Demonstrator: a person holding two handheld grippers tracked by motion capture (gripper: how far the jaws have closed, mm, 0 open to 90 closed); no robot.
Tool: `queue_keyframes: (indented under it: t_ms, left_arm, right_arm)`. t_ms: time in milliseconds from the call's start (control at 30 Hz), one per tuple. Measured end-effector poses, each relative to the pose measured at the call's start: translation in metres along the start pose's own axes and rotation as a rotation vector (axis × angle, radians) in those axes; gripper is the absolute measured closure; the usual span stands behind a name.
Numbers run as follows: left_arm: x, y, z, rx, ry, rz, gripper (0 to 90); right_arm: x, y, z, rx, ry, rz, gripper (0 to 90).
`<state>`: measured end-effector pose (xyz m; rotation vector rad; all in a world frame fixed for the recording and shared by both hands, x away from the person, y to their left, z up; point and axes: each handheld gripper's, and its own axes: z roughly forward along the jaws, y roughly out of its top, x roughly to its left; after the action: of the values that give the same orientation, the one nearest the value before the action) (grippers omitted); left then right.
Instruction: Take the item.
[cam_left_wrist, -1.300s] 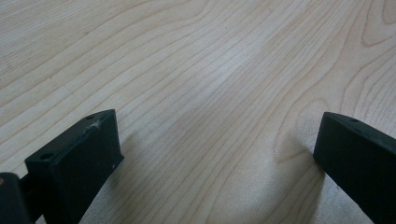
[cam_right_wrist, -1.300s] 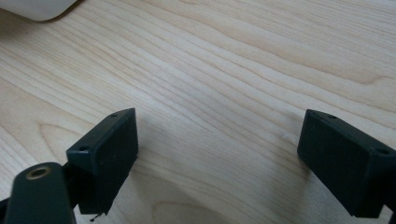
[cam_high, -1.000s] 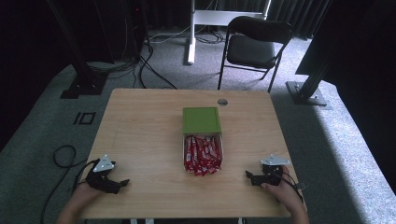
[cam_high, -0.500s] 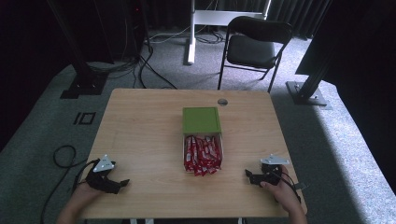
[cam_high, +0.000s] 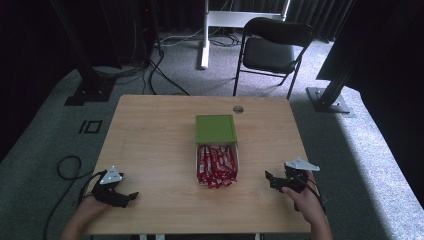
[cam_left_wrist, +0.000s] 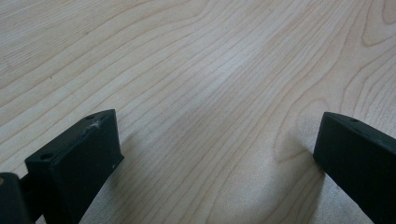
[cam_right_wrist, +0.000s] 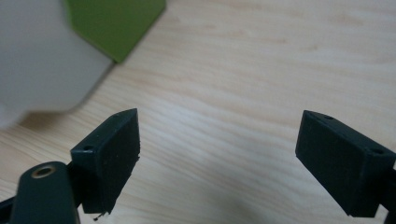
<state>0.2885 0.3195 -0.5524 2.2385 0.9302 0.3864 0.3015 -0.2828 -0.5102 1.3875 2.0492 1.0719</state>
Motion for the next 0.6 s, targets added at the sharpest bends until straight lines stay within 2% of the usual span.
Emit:
queue_keyframes:
  t_ms: [33,100,167,200,300,333,367,400,533,600]
  left_arm:
    - [0.000,0.000,0.000,0.000,0.000,0.000,1.5]
    - [0.000,0.000,0.000,0.000,0.000,0.000,1.5]
    - [0.000,0.000,0.000,0.000,0.000,0.002,1.5]
    - [0.000,0.000,0.000,0.000,0.001,0.001,1.5]
    - [0.000,0.000,0.000,-0.001,0.001,0.001,1.5]
    - [0.000,0.000,0.000,0.000,0.001,0.001,1.5]
    - [0.000,0.000,0.000,0.000,0.001,0.001,1.5]
    - [0.000,0.000,0.000,-0.001,0.001,0.001,1.5]
    - [0.000,0.000,0.000,0.000,0.001,0.002,1.5]
    - [0.000,0.000,0.000,0.000,0.001,0.002,1.5]
  right_arm:
    - [0.005,0.008,-0.005,-0.017,0.014,-0.010,13.9]
    - [0.006,0.011,-0.006,-0.019,0.018,-0.013,13.9]
    - [0.014,0.021,-0.010,-0.032,0.029,-0.035,13.9]
    - [0.018,0.026,-0.011,-0.036,0.039,-0.032,13.9]
    - [0.022,0.031,-0.012,-0.044,0.050,-0.038,13.9]
    - [0.027,0.038,-0.013,-0.061,0.082,-0.030,13.9]
    - [0.027,0.038,-0.013,-0.061,0.082,-0.030,13.9]
    - [0.032,0.044,-0.013,-0.069,0.083,-0.045,13.9]
    - [0.040,0.051,-0.014,-0.082,0.099,-0.052,13.9]
    - [0.049,0.059,-0.013,-0.092,0.119,-0.068,13.9]
